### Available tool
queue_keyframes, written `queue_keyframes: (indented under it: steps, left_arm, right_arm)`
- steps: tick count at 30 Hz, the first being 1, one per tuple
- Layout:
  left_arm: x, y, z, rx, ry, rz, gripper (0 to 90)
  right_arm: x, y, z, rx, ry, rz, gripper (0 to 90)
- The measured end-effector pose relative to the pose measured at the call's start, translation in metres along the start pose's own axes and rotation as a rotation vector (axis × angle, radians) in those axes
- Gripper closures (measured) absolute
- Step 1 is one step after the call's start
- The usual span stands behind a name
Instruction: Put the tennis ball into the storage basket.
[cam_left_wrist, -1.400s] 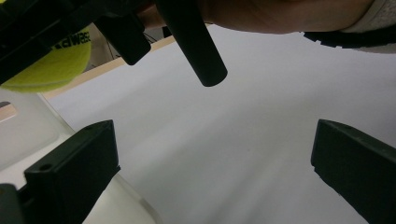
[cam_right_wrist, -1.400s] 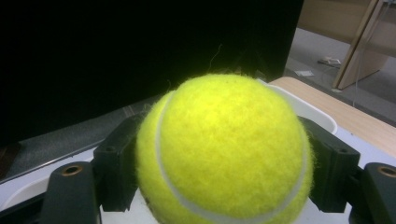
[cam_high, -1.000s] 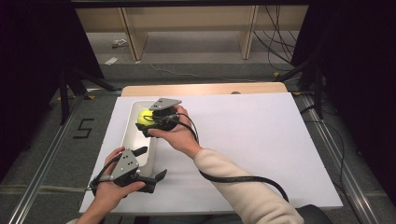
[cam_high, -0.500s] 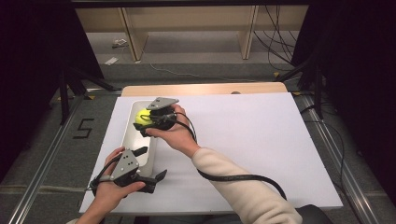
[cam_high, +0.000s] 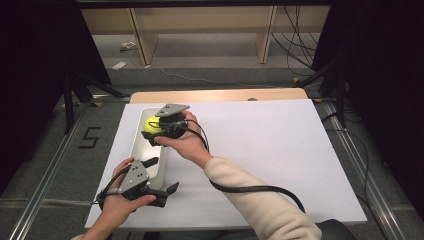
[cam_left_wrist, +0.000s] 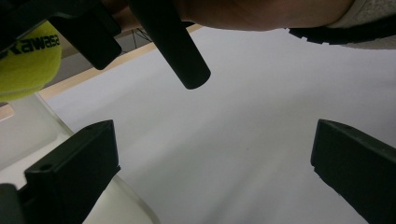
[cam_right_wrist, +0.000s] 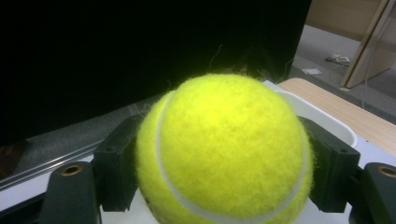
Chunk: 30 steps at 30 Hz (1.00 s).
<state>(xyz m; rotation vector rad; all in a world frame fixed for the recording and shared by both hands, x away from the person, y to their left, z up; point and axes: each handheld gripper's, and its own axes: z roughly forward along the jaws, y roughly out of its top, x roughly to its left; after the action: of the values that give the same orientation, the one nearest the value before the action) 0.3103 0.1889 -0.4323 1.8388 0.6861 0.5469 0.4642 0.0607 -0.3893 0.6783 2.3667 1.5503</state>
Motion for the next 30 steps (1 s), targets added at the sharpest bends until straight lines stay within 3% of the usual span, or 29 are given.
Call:
queue_keyframes:
  steps: [30]
  left_arm:
    - [-0.001,0.001,0.0,-0.002,-0.001,0.003,0.3]
  right_arm:
    - [0.004,0.004,0.011,0.012,0.013,-0.011,25.9]
